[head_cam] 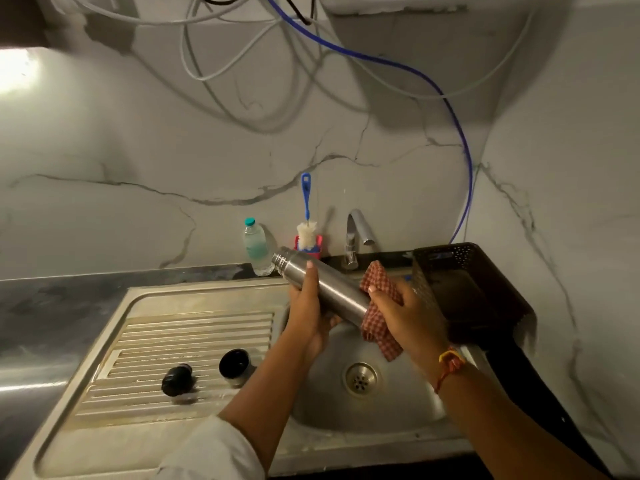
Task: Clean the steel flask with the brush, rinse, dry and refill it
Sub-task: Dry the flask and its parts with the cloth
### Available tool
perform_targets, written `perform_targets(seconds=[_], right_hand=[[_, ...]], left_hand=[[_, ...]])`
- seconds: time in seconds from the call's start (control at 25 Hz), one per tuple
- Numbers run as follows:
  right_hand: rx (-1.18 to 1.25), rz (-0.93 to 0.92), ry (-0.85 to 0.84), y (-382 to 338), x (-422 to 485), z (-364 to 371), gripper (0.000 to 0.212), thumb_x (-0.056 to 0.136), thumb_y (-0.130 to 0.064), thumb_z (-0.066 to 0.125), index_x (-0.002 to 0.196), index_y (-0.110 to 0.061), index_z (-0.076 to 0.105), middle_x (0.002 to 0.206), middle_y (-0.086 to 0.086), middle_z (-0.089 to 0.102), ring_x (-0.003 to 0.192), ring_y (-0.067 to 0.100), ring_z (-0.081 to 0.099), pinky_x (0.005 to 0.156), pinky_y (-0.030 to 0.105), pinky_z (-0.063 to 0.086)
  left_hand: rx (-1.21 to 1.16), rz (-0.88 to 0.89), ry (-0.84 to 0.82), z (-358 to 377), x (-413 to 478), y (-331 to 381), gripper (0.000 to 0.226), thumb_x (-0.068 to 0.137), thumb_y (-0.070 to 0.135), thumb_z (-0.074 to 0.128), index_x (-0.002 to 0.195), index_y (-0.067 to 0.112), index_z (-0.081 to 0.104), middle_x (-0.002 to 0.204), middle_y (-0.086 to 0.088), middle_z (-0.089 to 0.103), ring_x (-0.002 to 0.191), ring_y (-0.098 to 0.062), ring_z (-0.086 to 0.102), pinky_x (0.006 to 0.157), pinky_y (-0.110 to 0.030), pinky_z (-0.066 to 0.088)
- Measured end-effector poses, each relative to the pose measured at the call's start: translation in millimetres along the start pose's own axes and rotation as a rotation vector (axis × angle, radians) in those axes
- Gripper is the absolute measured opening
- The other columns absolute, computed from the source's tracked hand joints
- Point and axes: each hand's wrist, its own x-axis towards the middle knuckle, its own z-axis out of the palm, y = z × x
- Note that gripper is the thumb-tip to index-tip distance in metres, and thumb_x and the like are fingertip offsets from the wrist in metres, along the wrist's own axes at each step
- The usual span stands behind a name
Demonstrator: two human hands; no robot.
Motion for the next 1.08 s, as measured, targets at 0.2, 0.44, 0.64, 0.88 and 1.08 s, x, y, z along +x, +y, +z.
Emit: perform_targets(seconds=[0.2,0.44,0.64,0.88,1.08], right_hand=[[0.015,0.086,-0.078,9.6,4.9,-28.3,0.019,0.096,-0.055,0.052,0.104,-0.038,0.055,0.097,-0.005,0.063,0.092,0.018,0.063,0.085,0.040,0.054],[0.121,-0.009,-0.135,8.6,5.1,-21.7,0.013,0.096,-0.047,0.056,0.102,-0.038,0.063,0.101,-0.004,0.069,0.092,0.015,0.067,0.075,0.029,0.054],[0.185,-0.032,-0.198,-0.6,9.2,-11.1,0.029,0.095,-0.046,0.058,0.119,-0.032,0.065,0.102,-0.005,0.072,0.093,0.015,0.070,0.075,0.029,0.057],[0.153,-0.087,-0.240,-4.5,16.4,1.7,0.036,0.093,-0.062,0.048,0.118,-0.042,0.063,0.105,-0.009,0.071,0.094,0.009,0.070,0.082,0.032,0.059],[-0.376,-0.715,-0.069,1.9,-2.6,19.6,0.044,0.099,-0.046,0.046,0.140,-0.032,0.050,0.139,-0.007,0.052,0.113,0.004,0.056,0.086,0.019,0.054]], left_hand=[[-0.070,-0.379,0.086,4.4,6.3,-6.4,0.065,0.091,0.062,0.064,0.127,0.008,0.056,0.107,-0.027,0.072,0.094,-0.042,0.072,0.068,-0.052,0.061],[-0.137,-0.433,0.034,2.1,3.9,-16.7,0.043,0.097,0.038,0.063,0.111,-0.003,0.064,0.084,-0.022,0.073,0.066,-0.032,0.074,0.057,-0.039,0.063],[-0.096,-0.443,0.016,1.9,-8.7,-15.5,0.042,0.092,0.036,0.067,0.096,-0.006,0.068,0.081,-0.022,0.073,0.062,-0.031,0.074,0.056,-0.038,0.064],[-0.119,-0.407,0.024,2.5,-9.1,-2.6,0.043,0.093,0.036,0.062,0.120,0.001,0.062,0.086,-0.021,0.073,0.069,-0.034,0.074,0.063,-0.042,0.062],[-0.127,-0.283,0.141,11.0,-7.6,21.7,0.040,0.104,0.036,0.046,0.117,0.002,0.062,0.080,-0.020,0.075,0.083,-0.030,0.071,0.057,-0.037,0.061]])
